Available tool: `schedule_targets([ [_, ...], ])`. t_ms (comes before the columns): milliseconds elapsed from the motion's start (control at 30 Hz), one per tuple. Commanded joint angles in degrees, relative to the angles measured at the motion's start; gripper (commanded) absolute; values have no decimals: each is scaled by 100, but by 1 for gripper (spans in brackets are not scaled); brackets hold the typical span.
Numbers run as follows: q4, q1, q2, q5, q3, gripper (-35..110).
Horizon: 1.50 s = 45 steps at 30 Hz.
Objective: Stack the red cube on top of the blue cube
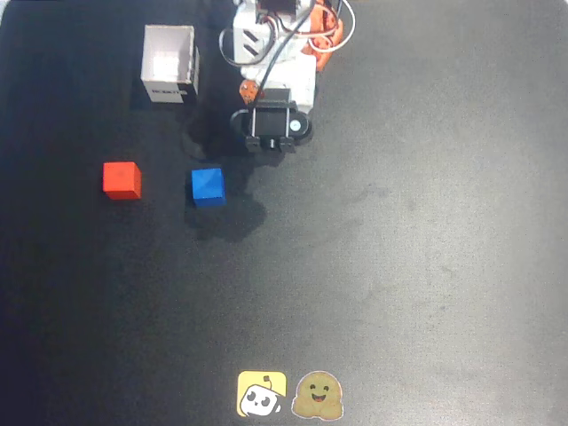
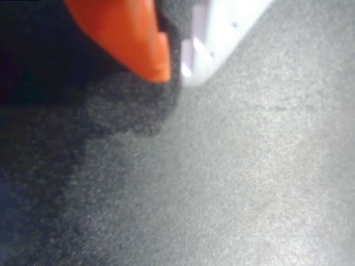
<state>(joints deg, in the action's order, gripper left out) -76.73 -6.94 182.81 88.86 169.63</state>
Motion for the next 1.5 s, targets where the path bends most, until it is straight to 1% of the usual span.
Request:
schedule_targets([
  [0, -18, -26, 26, -44, -35, 0],
  [967, -18, -35, 26, -9, -35, 0],
  [1267, -334, -9, 26, -18, -659, 0],
  [1467, -308, 18, -97, -88, -958, 0],
])
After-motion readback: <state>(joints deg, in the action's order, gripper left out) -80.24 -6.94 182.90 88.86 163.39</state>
